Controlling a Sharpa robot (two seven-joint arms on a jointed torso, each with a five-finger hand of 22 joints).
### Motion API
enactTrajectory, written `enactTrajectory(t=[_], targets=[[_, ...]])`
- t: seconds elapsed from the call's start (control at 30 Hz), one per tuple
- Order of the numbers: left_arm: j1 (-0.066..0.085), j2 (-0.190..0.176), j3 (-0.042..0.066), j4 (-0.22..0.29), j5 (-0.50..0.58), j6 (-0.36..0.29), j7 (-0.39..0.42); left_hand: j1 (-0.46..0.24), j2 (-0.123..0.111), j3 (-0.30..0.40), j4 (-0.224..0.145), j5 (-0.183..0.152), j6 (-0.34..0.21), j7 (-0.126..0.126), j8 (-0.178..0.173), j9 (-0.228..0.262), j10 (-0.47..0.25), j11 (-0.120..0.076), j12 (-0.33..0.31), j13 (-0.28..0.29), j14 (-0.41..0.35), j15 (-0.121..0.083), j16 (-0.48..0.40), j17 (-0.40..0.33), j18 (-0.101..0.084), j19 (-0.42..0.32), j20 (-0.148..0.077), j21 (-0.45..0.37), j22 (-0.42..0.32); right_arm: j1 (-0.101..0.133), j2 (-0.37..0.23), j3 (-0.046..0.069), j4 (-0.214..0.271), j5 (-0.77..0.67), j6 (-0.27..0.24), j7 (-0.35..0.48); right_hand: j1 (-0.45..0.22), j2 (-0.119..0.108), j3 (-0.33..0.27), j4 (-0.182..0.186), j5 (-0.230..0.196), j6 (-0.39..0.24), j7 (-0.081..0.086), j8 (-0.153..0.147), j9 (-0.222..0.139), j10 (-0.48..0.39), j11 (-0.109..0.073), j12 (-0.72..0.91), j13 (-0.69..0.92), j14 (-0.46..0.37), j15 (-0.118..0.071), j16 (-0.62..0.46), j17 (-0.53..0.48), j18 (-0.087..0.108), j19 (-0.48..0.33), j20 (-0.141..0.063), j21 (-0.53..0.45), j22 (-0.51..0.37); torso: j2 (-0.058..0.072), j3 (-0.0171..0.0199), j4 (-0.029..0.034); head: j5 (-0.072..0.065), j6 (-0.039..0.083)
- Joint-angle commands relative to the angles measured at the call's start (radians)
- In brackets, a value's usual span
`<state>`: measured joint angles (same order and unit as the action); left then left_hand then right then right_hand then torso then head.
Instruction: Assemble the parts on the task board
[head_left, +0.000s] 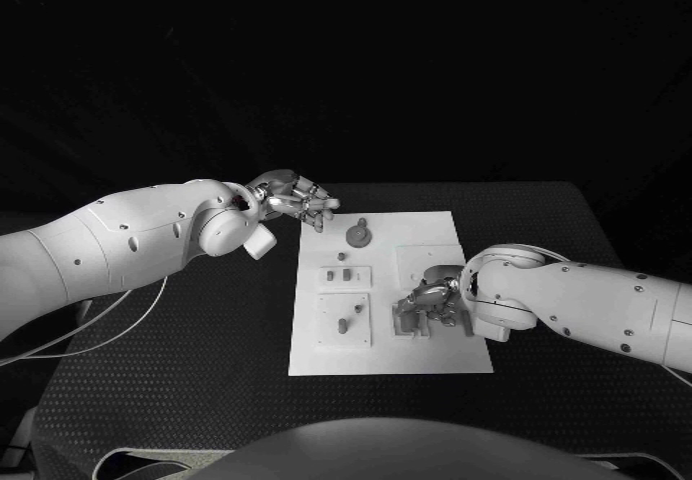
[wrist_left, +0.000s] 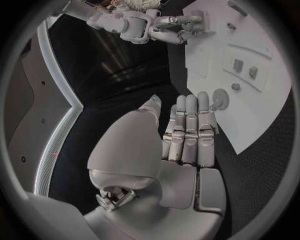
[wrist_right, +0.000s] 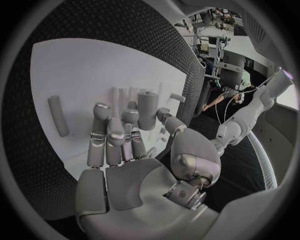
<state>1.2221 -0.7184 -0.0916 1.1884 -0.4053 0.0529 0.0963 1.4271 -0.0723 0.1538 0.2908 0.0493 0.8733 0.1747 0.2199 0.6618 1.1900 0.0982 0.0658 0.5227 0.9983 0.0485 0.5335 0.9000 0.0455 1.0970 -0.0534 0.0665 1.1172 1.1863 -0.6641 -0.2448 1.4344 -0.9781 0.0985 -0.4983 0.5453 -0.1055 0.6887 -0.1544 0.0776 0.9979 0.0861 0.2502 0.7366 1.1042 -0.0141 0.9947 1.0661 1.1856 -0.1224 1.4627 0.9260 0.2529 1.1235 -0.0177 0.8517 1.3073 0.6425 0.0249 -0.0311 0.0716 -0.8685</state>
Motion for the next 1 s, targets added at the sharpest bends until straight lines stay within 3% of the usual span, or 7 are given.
enactTrajectory(t=[0.03, 0.77, 1.0], targets=[[0.001, 0.000, 0.001, 0.003, 0.004, 0.011, 0.006, -0.008, -0.001, 0.003, 0.000, 0.000, -0.005, -0.001, 0.006, 0.002, -0.007, -0.002, 0.003, -0.001, -0.007, 0.003, -0.001, -0.001, 0.018, -0.004, 0.006, 0.003, -0.001, -0.004, 0.001, -0.002, -0.001, -0.010, 0.026, -0.001, -0.002, -0.009, 0.001, 0.005, 0.001, 0.005, 0.009, -0.003, -0.002, -0.005, -0.002, 0.001, -0.001, -0.007, 0.001, -0.004, 0.001, 0.009, -0.005, 0.001, -0.004, 0.019, 0.000, 0.0006, -0.0006, 0.001, -0.001], [0.001, 0.000, 0.001, 0.004, 0.004, 0.012, 0.006, -0.011, -0.001, 0.004, 0.000, 0.000, -0.005, -0.001, 0.007, 0.002, -0.007, -0.002, 0.004, -0.001, -0.007, 0.003, -0.001, -0.001, 0.018, -0.004, 0.006, 0.003, -0.001, -0.005, 0.002, -0.003, 0.002, -0.008, 0.039, -0.001, -0.009, -0.015, 0.002, 0.015, 0.001, 0.002, 0.010, -0.005, -0.002, -0.011, 0.000, -0.001, -0.002, -0.011, 0.003, -0.007, 0.001, 0.009, -0.009, 0.002, -0.006, 0.019, 0.000, 0.0001, -0.0004, 0.001, -0.004], [0.001, 0.001, 0.001, 0.003, 0.004, 0.013, 0.006, -0.011, -0.001, 0.004, -0.001, 0.000, -0.005, -0.001, 0.007, 0.002, -0.007, -0.002, 0.004, -0.001, -0.007, 0.003, -0.001, -0.001, 0.018, -0.004, 0.006, 0.003, -0.001, -0.006, 0.001, -0.003, 0.002, -0.036, -0.009, 0.007, -0.005, -0.008, 0.005, 0.015, 0.001, 0.004, 0.010, -0.004, 0.000, -0.012, 0.000, 0.000, -0.002, -0.012, 0.003, -0.007, 0.002, 0.009, -0.009, 0.002, -0.006, 0.020, 0.000, 0.0001, -0.0003, 0.001, -0.004]])
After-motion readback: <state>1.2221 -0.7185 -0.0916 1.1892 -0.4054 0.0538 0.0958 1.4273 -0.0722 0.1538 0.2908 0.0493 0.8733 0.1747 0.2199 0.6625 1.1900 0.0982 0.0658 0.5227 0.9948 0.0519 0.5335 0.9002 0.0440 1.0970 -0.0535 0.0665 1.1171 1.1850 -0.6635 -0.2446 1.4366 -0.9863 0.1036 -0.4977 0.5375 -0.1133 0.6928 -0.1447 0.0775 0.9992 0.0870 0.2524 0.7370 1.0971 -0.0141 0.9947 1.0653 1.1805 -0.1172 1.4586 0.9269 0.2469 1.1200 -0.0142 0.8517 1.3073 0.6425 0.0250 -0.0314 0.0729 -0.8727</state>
